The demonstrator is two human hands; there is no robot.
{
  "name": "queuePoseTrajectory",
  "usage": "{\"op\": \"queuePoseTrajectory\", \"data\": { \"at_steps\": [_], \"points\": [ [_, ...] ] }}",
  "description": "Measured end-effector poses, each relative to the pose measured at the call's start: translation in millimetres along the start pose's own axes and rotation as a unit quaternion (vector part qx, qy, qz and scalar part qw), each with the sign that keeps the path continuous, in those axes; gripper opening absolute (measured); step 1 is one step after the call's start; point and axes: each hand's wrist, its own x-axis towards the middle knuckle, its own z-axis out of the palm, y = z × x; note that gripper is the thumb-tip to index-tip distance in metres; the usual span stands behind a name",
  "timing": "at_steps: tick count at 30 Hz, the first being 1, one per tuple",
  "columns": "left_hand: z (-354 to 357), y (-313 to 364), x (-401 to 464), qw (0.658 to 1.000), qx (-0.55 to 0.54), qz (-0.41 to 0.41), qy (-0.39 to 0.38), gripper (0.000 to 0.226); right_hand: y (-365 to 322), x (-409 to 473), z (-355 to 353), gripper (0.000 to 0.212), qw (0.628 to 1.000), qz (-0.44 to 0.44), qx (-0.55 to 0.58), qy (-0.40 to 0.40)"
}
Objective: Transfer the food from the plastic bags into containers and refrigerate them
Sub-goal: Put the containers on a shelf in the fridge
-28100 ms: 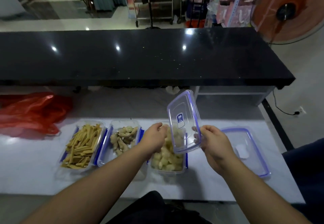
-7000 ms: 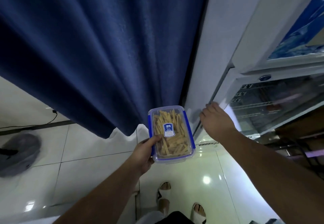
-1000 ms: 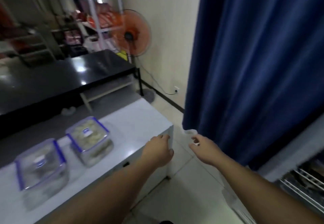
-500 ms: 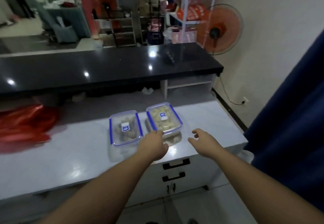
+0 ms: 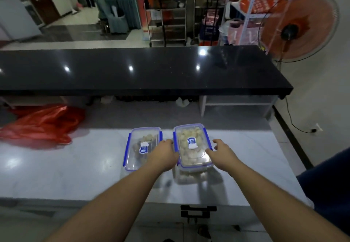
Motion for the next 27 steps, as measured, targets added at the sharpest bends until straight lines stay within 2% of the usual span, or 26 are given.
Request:
{"op": "queuePoseTrajectory", "data": {
  "at_steps": [5,10,12,16,22,27],
  "points": [
    [16,18,23,0.991,-0.093,-0.098,-0.015,0.049,7,42,-6,0.068,0.995,0.038,0.071,-0.053],
    [35,23,34,0.954,-0.202,-0.22,-0.04,0.057,14,64,4,0.066,0.978,0.105,0.159,-0.081],
    [40,21,38,0.935,-0.251,-0.244,-0.055,0.058,15,67,10,0.056,0.971,0.115,0.187,-0.094],
    [57,7,58,0.904,-0.335,-0.257,-0.063,0.072,15,71,18,0.039,0.962,0.119,0.22,-0.105],
    [57,17,62,0.88,-0.401,-0.252,-0.048,0.051,15,73,15,0.031,0.961,0.118,0.232,-0.092],
    [50,32,60,0.886,-0.408,-0.215,-0.042,0.04,21,70,5,0.025,0.951,0.126,0.273,-0.068]
  ]
}}
